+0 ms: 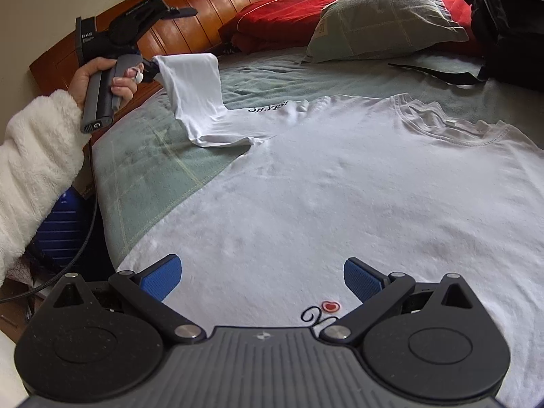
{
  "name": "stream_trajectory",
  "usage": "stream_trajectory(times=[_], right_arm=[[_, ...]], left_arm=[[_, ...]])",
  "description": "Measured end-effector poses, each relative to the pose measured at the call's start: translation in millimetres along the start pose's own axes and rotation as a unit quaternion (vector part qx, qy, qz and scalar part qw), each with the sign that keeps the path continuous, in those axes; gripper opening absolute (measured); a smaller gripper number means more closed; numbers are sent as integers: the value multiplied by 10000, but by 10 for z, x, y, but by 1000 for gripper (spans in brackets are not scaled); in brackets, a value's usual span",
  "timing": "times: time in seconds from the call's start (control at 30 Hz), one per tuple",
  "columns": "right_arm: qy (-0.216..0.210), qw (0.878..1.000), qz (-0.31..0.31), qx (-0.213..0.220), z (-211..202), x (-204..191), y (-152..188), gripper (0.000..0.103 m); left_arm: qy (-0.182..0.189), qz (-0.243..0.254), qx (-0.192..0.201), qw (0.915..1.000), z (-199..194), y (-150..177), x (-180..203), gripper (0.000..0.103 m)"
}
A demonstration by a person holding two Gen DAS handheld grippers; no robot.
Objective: Fold clothes
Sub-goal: 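Lift the sleeve cuff up off the bed with the left gripper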
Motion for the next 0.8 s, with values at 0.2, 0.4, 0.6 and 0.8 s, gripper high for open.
stream_trajectory(times=[0.2,0.4,0.6,0.8], right_arm=[[-38,9999,67,102,-144,40,78,103],[31,9998,65,161,-231,66,130,103],[100,9997,62,218,-317,92,182,103],[182,9995,64,241,-391,128,215,103]], left_arm=[[235,190,-97,9995,56,127,404,102],[410,272,-214,9986,189,326,723,102],[634,442,-341,9964,312,592,1014,102],[803,535,-438,9944,395,822,1277,102]])
Point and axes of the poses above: each gripper's, at about its wrist camera, not at the fingertips, and z roughly the way its jaws point, x to its right, y to its underside, the point moved 5 cm from there along z, roughly the way its jaws point, and after that the axes turned 10 degrees about -y, right-handed, at the moved point
